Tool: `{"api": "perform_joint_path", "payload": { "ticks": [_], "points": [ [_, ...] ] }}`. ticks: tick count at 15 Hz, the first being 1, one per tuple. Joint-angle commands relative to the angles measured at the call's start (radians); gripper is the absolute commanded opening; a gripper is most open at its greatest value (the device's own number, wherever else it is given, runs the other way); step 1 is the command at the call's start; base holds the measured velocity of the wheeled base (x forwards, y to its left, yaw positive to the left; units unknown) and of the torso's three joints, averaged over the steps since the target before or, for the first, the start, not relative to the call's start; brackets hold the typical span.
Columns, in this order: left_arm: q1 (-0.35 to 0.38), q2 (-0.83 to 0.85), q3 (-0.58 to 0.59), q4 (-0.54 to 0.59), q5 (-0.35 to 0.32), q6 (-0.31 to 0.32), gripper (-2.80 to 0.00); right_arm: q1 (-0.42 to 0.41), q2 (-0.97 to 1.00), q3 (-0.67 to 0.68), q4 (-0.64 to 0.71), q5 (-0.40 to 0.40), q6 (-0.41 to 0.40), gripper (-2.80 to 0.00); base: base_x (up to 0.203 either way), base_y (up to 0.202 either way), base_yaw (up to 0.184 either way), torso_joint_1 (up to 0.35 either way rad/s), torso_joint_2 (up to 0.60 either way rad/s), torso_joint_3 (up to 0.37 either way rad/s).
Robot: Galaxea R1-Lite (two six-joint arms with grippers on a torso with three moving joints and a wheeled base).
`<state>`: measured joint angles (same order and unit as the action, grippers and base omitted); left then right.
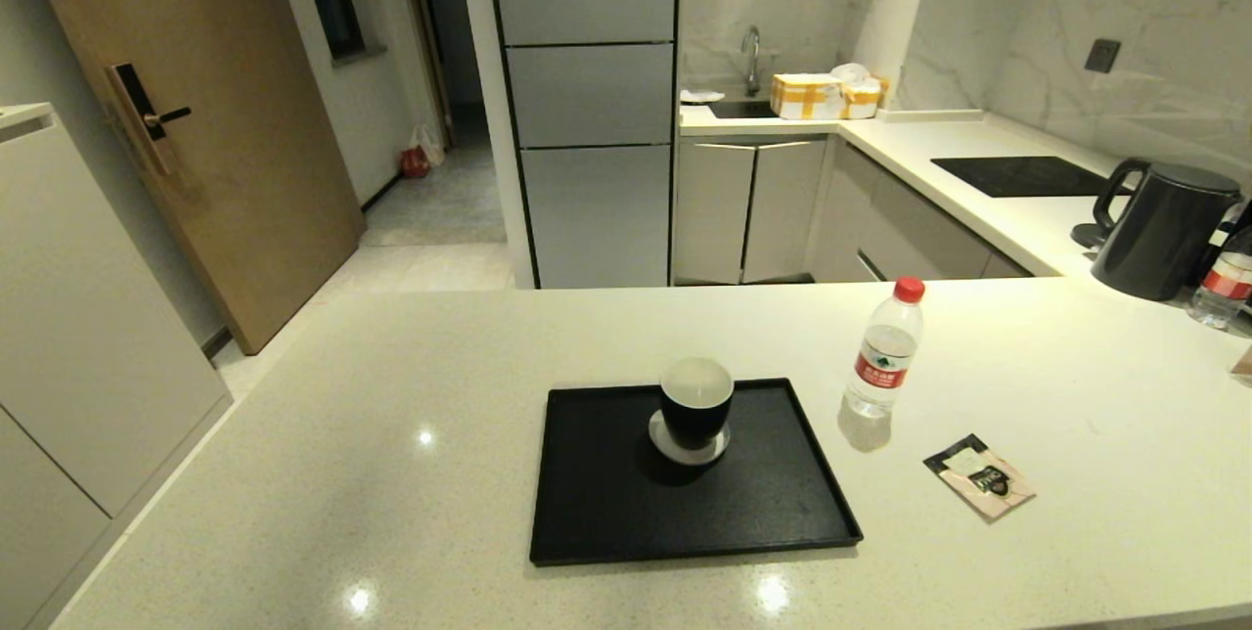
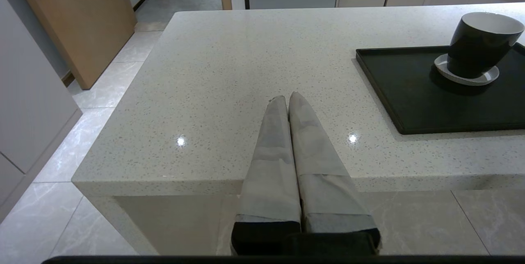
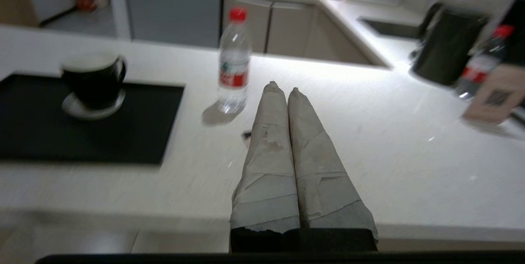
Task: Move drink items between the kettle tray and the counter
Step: Return the tea bag to its original position
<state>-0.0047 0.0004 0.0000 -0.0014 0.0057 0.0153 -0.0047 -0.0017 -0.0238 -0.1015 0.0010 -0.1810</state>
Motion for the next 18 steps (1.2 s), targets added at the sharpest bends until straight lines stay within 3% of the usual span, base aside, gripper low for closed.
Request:
{"api": "perform_joint_path", "payload": {
  "ticks": [1, 3, 18],
  "points": [
    [0.000, -0.002, 0.002, 0.000, 0.000, 0.000, -2.80, 0.000, 0.002, 0.027, 0.087, 0.007, 0.110, -2.80, 0.000, 0.000, 0.000, 0.000, 0.00, 0.000],
    [0.000, -0.002, 0.002, 0.000, 0.000, 0.000, -2.80, 0.000, 0.002, 0.027, 0.106, -0.003, 0.176, -2.80, 0.000, 0.000, 0.000, 0.000, 0.00, 0.000],
    [0.000, -0.002, 0.002, 0.000, 0.000, 0.000, -2.80, 0.000, 0.002, 0.025, 0.106, -0.001, 0.167, -2.80, 0.000, 0.000, 0.000, 0.000, 0.00, 0.000]
  ]
}}
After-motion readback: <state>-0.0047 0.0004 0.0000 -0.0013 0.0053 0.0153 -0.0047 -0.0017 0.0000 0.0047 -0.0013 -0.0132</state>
